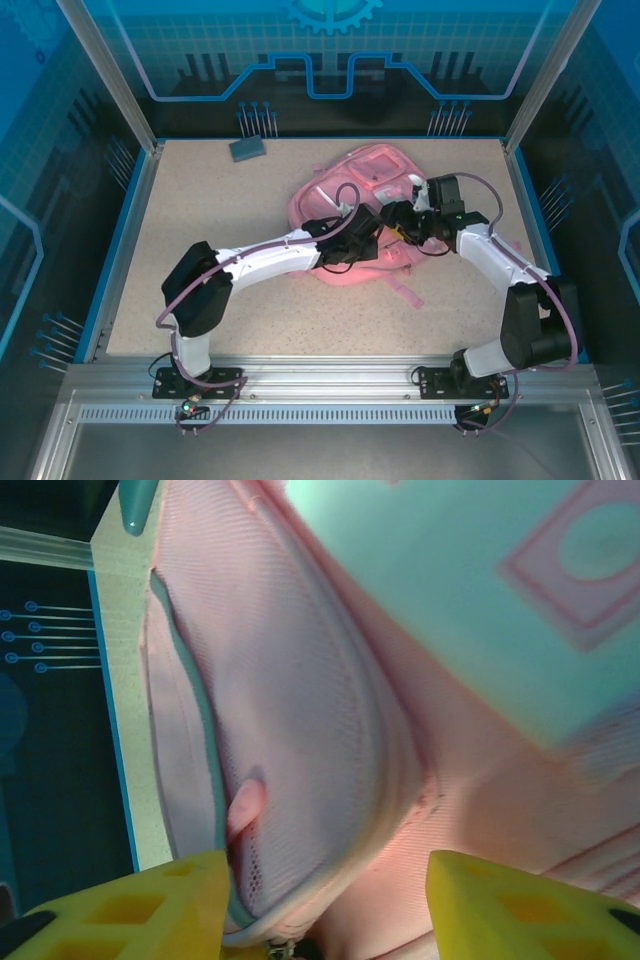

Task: Pack the student bag
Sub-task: Unzip the student bag at the top-center of the table.

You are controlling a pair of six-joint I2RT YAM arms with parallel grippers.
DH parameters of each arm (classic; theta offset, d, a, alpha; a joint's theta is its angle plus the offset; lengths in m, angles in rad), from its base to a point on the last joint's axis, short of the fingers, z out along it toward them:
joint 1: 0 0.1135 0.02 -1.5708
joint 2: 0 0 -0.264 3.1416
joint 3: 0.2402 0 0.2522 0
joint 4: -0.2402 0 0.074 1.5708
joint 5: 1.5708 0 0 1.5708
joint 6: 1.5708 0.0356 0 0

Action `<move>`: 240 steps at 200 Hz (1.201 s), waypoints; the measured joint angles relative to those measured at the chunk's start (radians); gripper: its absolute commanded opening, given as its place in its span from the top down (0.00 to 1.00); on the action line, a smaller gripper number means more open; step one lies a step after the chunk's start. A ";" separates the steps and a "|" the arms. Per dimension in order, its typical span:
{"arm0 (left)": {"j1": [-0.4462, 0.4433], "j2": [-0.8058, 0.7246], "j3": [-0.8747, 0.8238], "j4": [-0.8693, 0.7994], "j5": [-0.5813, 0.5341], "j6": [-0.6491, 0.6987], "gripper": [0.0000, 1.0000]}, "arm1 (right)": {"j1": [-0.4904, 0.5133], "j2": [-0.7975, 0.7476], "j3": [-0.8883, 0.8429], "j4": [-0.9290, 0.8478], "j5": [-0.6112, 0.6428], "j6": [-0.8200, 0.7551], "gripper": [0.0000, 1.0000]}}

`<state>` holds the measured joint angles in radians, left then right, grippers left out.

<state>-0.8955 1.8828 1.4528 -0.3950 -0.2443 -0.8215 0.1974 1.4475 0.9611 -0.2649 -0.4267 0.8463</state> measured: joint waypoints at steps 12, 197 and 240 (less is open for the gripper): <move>-0.002 0.002 0.000 0.007 -0.005 0.000 0.78 | 0.012 0.000 0.000 0.008 -0.001 0.011 0.47; 0.079 -0.198 -0.285 0.208 0.063 0.121 1.00 | 0.077 0.070 0.076 -0.083 0.103 0.017 1.00; 0.130 -0.230 -0.306 0.222 0.154 0.266 1.00 | 0.049 0.059 0.077 -0.096 0.106 -0.026 0.59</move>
<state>-0.7658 1.6524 1.1473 -0.1734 -0.0902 -0.5556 0.2462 1.5066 1.0382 -0.3607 -0.3206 0.8204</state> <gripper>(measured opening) 0.050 0.210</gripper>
